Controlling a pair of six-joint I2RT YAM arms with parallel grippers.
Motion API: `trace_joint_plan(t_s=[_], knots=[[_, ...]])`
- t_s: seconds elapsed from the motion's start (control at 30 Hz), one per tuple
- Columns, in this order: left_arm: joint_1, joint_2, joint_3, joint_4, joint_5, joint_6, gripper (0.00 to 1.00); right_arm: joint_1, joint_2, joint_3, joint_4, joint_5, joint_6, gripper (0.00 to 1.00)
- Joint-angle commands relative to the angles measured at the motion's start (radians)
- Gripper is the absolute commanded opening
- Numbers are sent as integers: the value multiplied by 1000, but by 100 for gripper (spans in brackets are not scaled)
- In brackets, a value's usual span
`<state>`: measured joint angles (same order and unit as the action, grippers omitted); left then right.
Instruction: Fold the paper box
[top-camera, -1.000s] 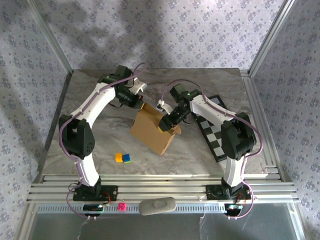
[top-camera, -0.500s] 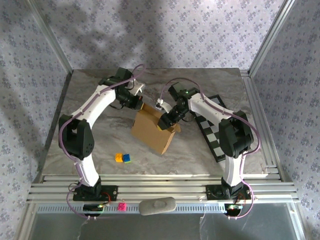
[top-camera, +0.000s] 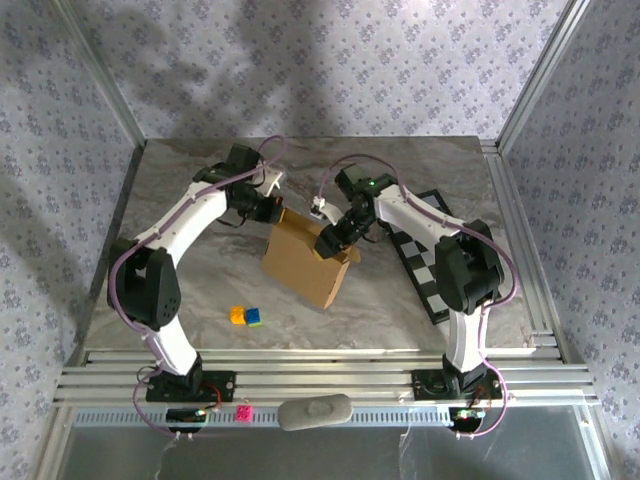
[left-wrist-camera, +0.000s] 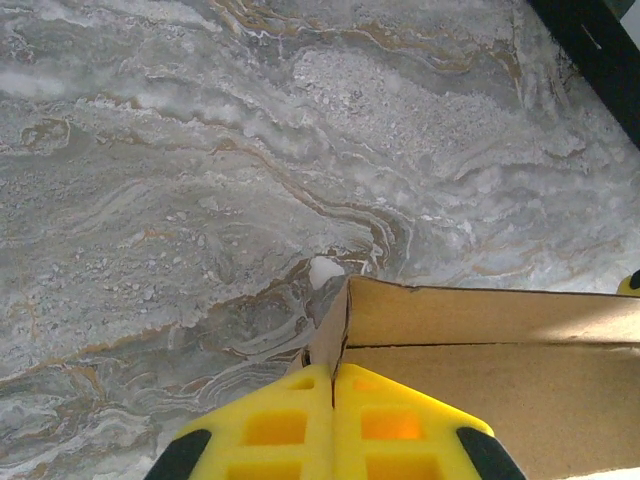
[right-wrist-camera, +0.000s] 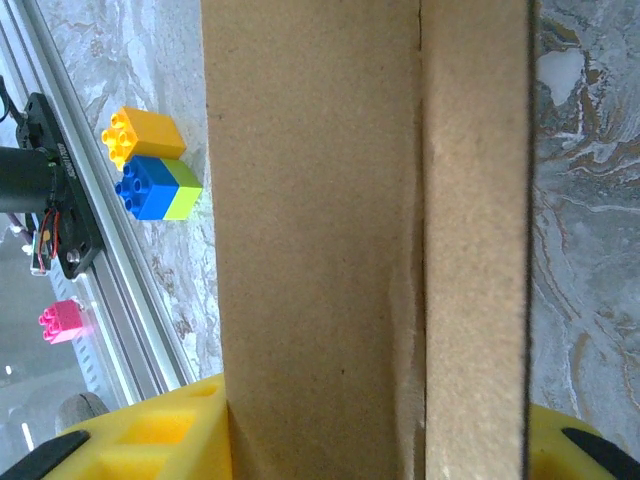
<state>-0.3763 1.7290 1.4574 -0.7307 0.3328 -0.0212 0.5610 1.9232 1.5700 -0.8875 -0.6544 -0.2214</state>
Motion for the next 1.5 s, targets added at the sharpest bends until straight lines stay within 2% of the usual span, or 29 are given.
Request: trace_joint_plan(t_s=[0.0,0.43,0.67,0.9,1.13,1.47], knots=[[-10,-50,-45,-15,-7,-26,0,-9,22,45,22,62,12,42],[-2,-153,-177,103,-63,-42,0,5,27,84,13,140,1,41],[32,-154,-186,93,-42,-18,0,13,29,85,11,160,-11,42],[43,-155,-194,87,-3,14,0,17,30,88,11,161,-13,46],[43,-193,-238,122,-18,-5,0,22,30,98,9,183,-11,53],[48,-257,-319,214,-50,-98,0,36,37,114,8,240,-1,54]])
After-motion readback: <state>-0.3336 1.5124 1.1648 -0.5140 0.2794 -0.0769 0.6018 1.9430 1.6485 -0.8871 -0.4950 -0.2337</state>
